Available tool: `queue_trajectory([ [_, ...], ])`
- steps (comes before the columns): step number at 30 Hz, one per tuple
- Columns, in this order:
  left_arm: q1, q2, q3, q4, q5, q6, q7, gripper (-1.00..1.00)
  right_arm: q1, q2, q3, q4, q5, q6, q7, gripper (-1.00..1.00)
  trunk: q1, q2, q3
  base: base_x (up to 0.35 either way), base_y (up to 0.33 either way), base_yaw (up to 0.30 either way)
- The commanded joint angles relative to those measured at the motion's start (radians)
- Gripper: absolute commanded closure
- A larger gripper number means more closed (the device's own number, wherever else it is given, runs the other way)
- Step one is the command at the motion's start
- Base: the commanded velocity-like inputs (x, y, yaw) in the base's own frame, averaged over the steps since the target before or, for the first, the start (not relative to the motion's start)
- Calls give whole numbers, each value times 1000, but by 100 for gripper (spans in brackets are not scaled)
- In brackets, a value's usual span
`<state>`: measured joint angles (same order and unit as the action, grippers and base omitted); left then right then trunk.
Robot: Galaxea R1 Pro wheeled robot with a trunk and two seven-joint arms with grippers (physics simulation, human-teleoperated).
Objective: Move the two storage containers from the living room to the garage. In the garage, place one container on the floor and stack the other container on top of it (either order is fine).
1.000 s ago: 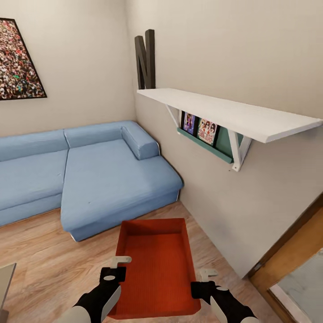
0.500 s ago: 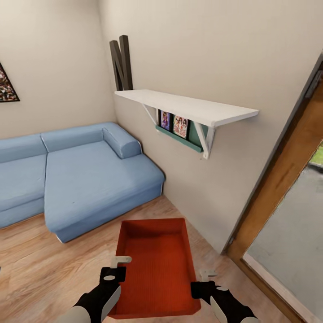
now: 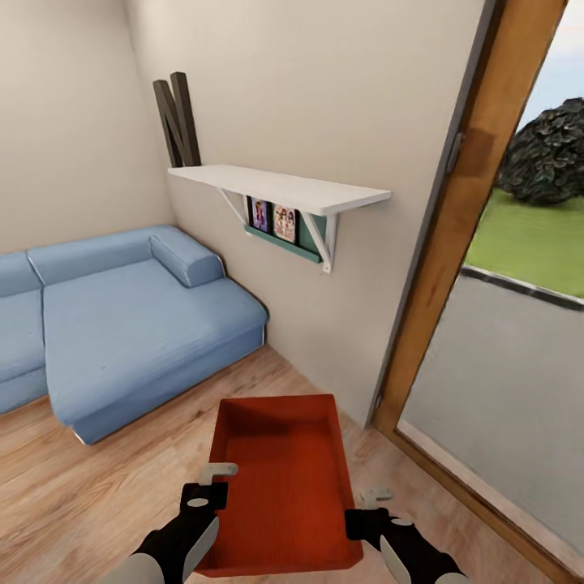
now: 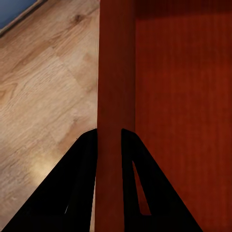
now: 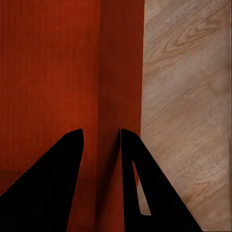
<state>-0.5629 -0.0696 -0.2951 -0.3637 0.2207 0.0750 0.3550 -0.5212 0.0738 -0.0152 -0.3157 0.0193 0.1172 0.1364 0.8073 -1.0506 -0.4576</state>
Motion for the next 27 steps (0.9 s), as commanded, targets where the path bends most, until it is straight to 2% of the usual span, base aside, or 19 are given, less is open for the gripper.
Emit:
queue_trajectory([
  [1,0,-10,-4,0,35,5,2,100,0,1,0,-5,-16,-19,8,100,-1,-1,0,-337,0,-261],
  [8,0,-10,-4,2,35,5,2,100,0,1,0,-5,-16,-19,8,100,-1,-1,5,-280,0,-212],
  [13,0,-9,-4,1,35,5,2,100,0,1,0,-5,-16,-19,8,100,-1,-1,6,-29,0,-101],
  [27,0,-9,-4,0,35,5,3,100,0,1,0,-5,-17,-19,8,100,-1,-1,16,-1,0,-256],
])
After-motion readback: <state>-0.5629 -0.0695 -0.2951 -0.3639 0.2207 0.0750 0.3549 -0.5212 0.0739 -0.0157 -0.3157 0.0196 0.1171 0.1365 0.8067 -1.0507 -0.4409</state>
